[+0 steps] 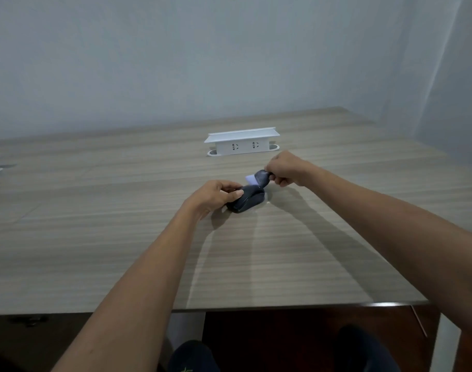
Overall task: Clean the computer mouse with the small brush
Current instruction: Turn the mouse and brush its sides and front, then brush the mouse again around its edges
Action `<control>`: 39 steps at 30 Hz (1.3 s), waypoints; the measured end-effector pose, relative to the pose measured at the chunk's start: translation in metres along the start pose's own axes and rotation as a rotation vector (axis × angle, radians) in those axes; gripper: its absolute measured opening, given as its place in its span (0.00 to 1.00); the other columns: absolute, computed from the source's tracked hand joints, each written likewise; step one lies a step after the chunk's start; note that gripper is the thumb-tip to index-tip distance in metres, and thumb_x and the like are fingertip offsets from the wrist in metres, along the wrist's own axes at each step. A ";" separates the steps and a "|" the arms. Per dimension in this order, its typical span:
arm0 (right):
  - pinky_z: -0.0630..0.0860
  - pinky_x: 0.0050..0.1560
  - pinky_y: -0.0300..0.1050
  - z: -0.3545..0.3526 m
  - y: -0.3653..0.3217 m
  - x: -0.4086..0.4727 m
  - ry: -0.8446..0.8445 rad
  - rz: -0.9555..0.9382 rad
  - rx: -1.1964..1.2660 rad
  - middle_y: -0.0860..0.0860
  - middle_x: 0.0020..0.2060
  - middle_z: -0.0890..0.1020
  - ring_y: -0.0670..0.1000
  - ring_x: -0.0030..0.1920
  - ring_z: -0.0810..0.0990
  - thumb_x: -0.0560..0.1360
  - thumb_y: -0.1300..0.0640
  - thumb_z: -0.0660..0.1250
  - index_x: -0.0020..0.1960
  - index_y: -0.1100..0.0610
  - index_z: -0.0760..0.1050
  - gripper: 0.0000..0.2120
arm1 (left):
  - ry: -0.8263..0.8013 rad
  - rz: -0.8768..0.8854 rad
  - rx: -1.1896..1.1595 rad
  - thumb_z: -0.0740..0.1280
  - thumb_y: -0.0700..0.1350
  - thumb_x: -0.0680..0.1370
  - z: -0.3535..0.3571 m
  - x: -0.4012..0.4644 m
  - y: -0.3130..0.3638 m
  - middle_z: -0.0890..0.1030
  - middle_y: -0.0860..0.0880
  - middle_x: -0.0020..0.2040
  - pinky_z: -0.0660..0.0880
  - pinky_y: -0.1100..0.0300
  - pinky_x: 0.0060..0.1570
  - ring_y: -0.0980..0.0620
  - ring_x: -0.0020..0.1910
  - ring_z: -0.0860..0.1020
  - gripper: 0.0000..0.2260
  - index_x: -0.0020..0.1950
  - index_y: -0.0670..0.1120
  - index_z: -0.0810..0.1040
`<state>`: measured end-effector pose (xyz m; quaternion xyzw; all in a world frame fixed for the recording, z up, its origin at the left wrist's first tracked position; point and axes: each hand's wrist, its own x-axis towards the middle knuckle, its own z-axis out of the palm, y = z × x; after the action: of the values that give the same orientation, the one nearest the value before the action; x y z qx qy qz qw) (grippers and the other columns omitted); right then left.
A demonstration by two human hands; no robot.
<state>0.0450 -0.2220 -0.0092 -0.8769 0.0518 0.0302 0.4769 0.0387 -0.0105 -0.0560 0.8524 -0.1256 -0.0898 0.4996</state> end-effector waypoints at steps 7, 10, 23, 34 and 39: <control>0.60 0.26 0.37 -0.025 0.005 -0.015 -0.049 0.098 -0.072 0.54 0.27 0.71 0.49 0.22 0.64 0.73 0.66 0.56 0.37 0.59 0.69 0.08 | 0.008 -0.003 0.057 0.70 0.45 0.79 0.000 -0.003 0.005 0.84 0.48 0.49 0.75 0.58 0.56 0.51 0.48 0.79 0.14 0.64 0.43 0.82; 0.61 0.25 0.37 -0.027 0.003 -0.021 -0.049 0.084 -0.084 0.54 0.28 0.71 0.49 0.23 0.64 0.73 0.66 0.56 0.38 0.59 0.69 0.07 | 0.021 -0.007 0.088 0.70 0.45 0.80 0.000 -0.007 0.009 0.84 0.46 0.52 0.75 0.59 0.54 0.50 0.49 0.79 0.13 0.63 0.43 0.83; 0.71 0.24 0.37 -0.005 -0.003 -0.043 -0.007 0.017 -0.084 0.52 0.21 0.79 0.51 0.26 0.72 0.75 0.69 0.55 0.33 0.64 0.75 0.15 | 0.129 -0.135 0.231 0.71 0.52 0.77 0.005 -0.013 0.027 0.84 0.42 0.46 0.78 0.50 0.58 0.46 0.44 0.79 0.17 0.54 0.38 0.85; 0.75 0.27 0.38 0.006 0.004 -0.029 0.025 -0.149 -0.181 0.58 0.35 0.84 0.51 0.29 0.80 0.81 0.60 0.60 0.48 0.67 0.81 0.14 | -0.011 -0.073 0.585 0.73 0.38 0.76 -0.018 -0.011 0.036 0.83 0.42 0.57 0.78 0.54 0.57 0.44 0.54 0.82 0.20 0.67 0.41 0.77; 0.74 0.28 0.38 -0.005 0.006 -0.035 0.042 -0.178 -0.245 0.55 0.33 0.83 0.50 0.28 0.79 0.81 0.60 0.60 0.43 0.63 0.82 0.14 | -0.198 0.103 0.905 0.79 0.42 0.70 -0.024 0.002 0.036 0.71 0.49 0.69 0.73 0.51 0.65 0.48 0.66 0.73 0.36 0.75 0.50 0.70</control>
<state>0.0092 -0.2268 -0.0075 -0.9300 -0.0203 -0.0244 0.3661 0.0424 -0.0080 -0.0133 0.9646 -0.2414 -0.0822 0.0669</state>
